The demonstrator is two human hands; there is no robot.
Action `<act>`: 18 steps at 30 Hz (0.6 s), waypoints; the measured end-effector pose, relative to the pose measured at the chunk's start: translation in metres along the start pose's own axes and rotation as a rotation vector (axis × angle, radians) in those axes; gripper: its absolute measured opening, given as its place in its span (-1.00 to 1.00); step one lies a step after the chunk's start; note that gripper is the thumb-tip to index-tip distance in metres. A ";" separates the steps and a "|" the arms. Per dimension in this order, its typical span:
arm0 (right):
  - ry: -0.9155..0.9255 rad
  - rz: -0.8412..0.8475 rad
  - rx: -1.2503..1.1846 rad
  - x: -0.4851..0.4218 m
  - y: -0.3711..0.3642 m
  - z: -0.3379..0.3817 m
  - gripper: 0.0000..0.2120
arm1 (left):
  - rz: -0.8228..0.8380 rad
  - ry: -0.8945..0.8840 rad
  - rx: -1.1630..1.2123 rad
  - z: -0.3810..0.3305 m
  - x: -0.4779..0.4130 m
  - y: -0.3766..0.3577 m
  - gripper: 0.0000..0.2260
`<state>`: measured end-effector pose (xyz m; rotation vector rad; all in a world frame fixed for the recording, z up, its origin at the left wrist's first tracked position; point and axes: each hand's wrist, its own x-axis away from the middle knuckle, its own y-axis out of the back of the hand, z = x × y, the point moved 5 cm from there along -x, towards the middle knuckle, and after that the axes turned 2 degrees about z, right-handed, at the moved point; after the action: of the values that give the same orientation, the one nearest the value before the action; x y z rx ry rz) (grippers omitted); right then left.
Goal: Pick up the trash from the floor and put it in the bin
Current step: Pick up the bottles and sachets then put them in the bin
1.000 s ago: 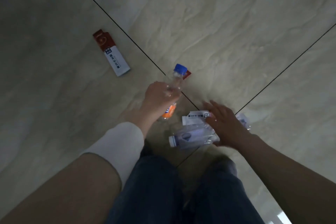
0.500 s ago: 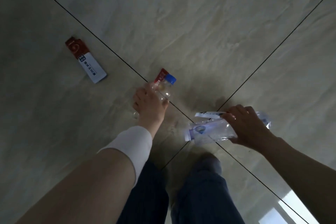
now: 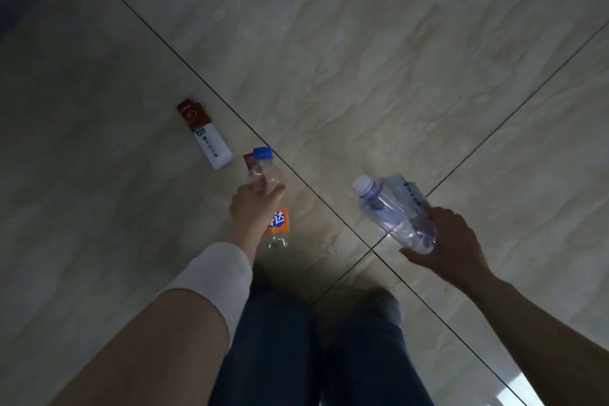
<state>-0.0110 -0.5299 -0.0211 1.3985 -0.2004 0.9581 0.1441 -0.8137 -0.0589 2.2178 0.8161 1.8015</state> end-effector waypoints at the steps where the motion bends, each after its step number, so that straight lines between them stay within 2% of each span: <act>1: -0.013 -0.005 -0.055 0.002 0.006 0.014 -0.29 | 0.004 0.002 0.046 -0.001 0.006 0.014 -0.64; 3: -0.053 0.013 -0.207 0.002 0.017 0.046 -0.21 | -0.023 0.030 0.192 -0.002 0.018 0.043 -0.78; 5: -0.085 0.091 -0.388 -0.001 0.025 0.083 -0.04 | -0.033 0.067 0.299 0.000 0.028 0.073 -0.81; 7: -0.099 0.143 -0.464 -0.007 0.032 0.122 0.05 | -0.013 0.091 0.385 0.004 0.037 0.101 -0.82; 8: -0.088 0.146 -0.443 -0.011 0.035 0.142 0.02 | -0.005 0.098 0.432 0.006 0.040 0.115 -0.83; 13: -0.074 0.206 -0.506 -0.044 0.035 0.243 -0.42 | -0.079 0.107 0.570 0.033 0.023 0.174 -0.91; 14: -0.065 0.237 -0.510 -0.056 0.027 0.262 -0.44 | -0.106 0.118 0.601 0.041 0.012 0.183 -0.89; 16: -0.023 0.297 -0.500 -0.080 0.004 0.299 -0.43 | -0.150 0.150 0.655 0.064 -0.012 0.195 -0.64; 18: 0.064 0.323 -0.348 -0.106 -0.023 0.330 -0.31 | -0.208 0.178 0.714 0.086 -0.037 0.202 -0.53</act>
<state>0.0717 -0.8673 -0.0322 1.0297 -0.5313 1.1680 0.2825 -0.9840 -0.0198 2.2143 1.8958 1.8045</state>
